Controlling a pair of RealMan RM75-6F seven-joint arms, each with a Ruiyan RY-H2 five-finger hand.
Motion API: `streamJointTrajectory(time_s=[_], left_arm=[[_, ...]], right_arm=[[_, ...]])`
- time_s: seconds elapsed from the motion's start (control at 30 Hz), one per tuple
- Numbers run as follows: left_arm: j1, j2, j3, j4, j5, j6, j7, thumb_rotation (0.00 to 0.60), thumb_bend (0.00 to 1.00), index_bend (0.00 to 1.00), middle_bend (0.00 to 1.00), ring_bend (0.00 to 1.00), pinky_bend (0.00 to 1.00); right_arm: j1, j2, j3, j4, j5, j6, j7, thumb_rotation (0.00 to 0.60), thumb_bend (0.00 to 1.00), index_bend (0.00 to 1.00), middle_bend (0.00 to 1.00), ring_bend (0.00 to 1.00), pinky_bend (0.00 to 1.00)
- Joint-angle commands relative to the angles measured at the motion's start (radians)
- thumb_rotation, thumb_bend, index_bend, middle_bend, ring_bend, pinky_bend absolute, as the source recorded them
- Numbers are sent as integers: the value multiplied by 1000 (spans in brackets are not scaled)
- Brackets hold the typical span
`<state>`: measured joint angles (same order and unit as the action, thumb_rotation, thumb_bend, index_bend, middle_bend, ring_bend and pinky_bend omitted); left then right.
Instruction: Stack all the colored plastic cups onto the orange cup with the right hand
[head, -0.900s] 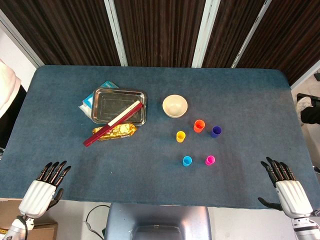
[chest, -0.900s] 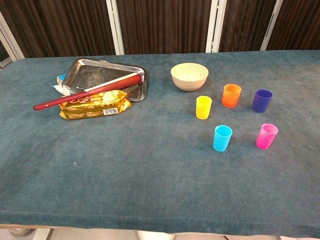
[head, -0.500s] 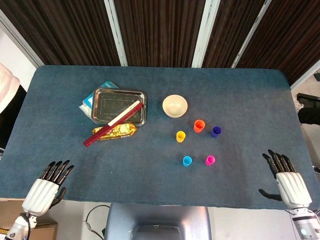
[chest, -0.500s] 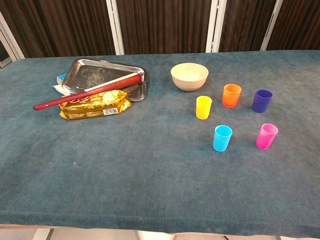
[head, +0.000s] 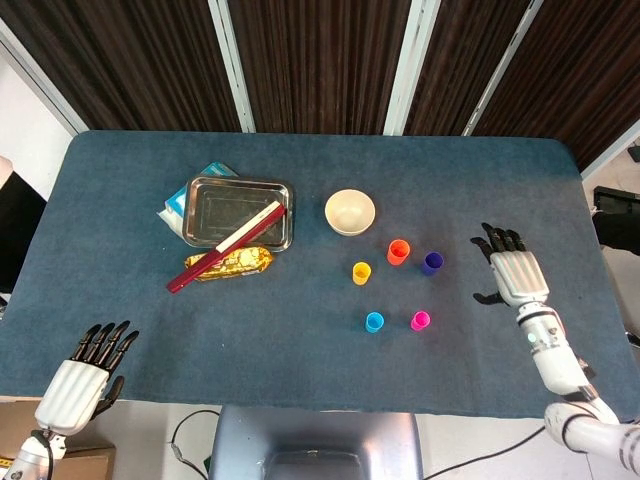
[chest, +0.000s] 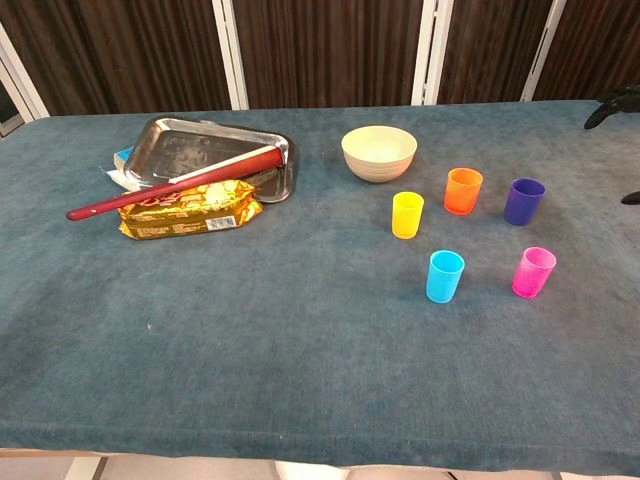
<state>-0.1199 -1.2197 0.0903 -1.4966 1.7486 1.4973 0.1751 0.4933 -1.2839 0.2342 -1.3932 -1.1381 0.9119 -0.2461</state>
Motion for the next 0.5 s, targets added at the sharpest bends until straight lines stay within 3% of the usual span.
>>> streamJointTrajectory(time_s=[0.03,0.2,0.5], left_arm=[[1,0,0,1,0,2,-2,600,508,0,0,0,93],[0,-1,-1,4,-4,-3,-3,600,509,0,0,0,93],[-2,-7,-2,2,-9,-12,10,600,507,0,0,0,93]], right_arm=[[73,-75,18,91,60,-73,-62,600,301,360,0,0,0],[109,-131,3,157,85,-102,-73,600,323,431,0,0,0],[145,-197,-4,256,84,-104,-48,600,363,449,0,0,0]])
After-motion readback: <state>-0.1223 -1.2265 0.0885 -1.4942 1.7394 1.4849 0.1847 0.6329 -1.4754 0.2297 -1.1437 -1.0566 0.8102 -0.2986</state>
